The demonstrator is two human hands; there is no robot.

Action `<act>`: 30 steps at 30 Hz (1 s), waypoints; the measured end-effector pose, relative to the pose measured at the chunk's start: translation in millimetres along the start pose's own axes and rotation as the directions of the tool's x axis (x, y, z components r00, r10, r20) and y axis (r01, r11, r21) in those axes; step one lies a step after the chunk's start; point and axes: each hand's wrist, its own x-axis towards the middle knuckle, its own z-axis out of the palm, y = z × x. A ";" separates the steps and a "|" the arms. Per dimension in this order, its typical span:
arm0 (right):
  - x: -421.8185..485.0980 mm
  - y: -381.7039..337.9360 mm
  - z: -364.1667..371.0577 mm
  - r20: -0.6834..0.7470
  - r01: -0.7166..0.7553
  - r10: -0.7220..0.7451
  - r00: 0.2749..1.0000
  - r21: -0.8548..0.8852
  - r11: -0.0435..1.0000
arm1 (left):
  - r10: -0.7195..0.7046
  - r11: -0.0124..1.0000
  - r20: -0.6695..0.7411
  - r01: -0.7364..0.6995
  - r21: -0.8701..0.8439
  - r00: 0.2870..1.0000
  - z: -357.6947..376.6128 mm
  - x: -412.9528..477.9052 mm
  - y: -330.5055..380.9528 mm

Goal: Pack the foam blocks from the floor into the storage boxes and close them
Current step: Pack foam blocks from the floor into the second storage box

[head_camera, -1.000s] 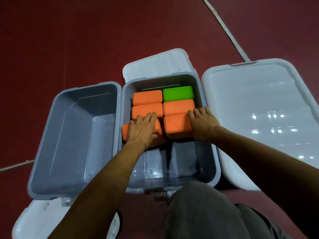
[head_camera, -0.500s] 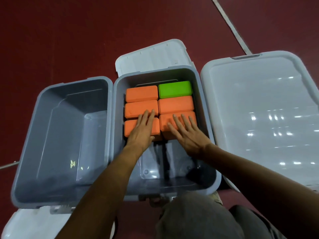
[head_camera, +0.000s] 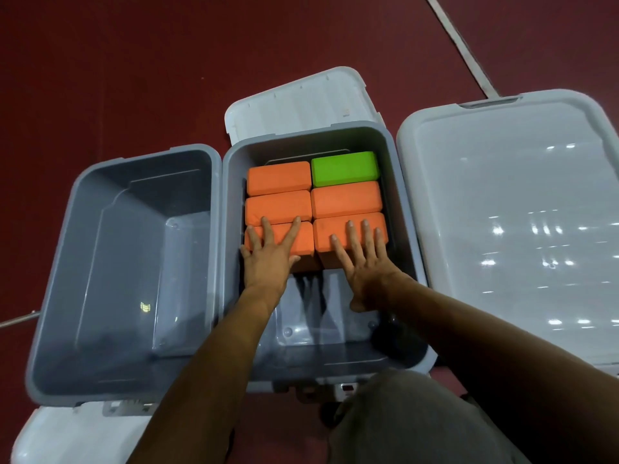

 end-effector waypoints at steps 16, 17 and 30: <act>-26.7 24.7 -64.3 0.139 -0.186 0.144 0.980 0.369 0.911 | 0.111 0.988 0.040 -0.114 0.104 0.993 -75.3 1.0 42.3; -30.5 26.6 -67.3 0.124 -0.193 0.159 0.980 0.348 0.917 | 0.142 0.986 0.017 -0.143 0.091 0.990 -84.1 -4.1 51.0; -126.1 48.5 -111.1 0.072 -0.301 0.296 0.953 0.360 0.883 | 0.268 0.963 0.014 -0.268 -0.020 0.963 -139.4 -73.5 117.7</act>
